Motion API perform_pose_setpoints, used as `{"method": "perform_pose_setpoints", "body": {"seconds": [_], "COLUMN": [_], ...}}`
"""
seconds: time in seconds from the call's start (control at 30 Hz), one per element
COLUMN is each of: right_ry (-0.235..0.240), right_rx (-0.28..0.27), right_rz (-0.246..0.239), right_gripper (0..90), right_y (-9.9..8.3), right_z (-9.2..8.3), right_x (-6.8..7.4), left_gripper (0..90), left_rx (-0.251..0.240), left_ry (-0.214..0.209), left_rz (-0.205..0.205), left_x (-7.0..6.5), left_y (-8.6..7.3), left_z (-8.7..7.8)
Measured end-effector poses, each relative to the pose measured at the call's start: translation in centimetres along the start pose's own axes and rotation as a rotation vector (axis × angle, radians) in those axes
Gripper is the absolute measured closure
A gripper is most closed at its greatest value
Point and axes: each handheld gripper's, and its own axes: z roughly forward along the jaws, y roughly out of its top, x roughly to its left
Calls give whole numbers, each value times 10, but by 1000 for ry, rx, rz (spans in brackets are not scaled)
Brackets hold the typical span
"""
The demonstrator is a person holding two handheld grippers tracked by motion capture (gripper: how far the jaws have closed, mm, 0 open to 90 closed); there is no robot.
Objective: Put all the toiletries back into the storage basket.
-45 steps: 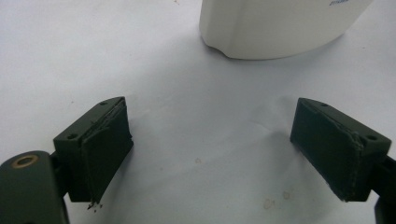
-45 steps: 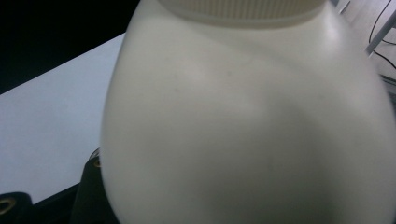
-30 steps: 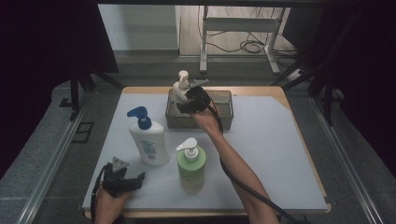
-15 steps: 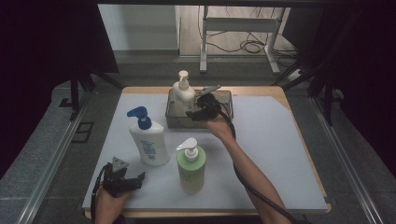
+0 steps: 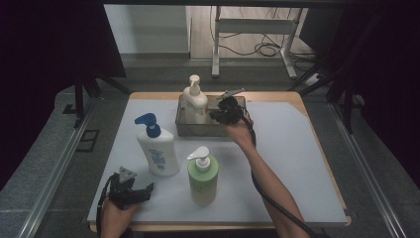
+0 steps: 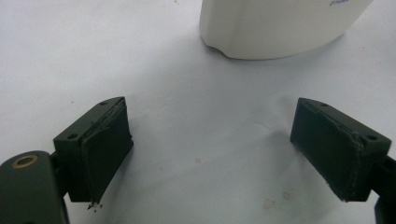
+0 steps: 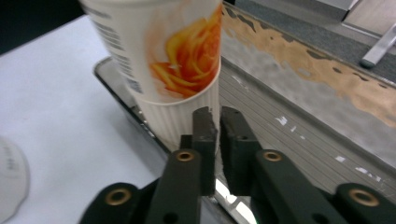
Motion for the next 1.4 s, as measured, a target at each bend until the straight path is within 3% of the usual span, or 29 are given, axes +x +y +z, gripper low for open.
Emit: {"method": "perform_pose_setpoints", "body": {"seconds": [0.23, 0.37, 0.87, 1.4], "right_ry": [-32, -34, -26, -9], "right_rx": [44, 55, 89, 76], "right_rz": [15, 50, 75, 93], "right_gripper": [900, 900, 899, 898], "right_y": [-1, 0, -1, 4], "right_z": [23, 30, 48, 59], "right_x": [-1, -4, 0, 14], "left_gripper": [117, 117, 117, 117], "left_rx": [1, 1, 2, 2], "left_ry": [-1, -1, -1, -1], "left_rz": [-2, -2, -2, -2], "left_x": [0, 0, 0, 0], "left_y": [0, 0, 0, 0], "left_z": [0, 0, 0, 0]}}
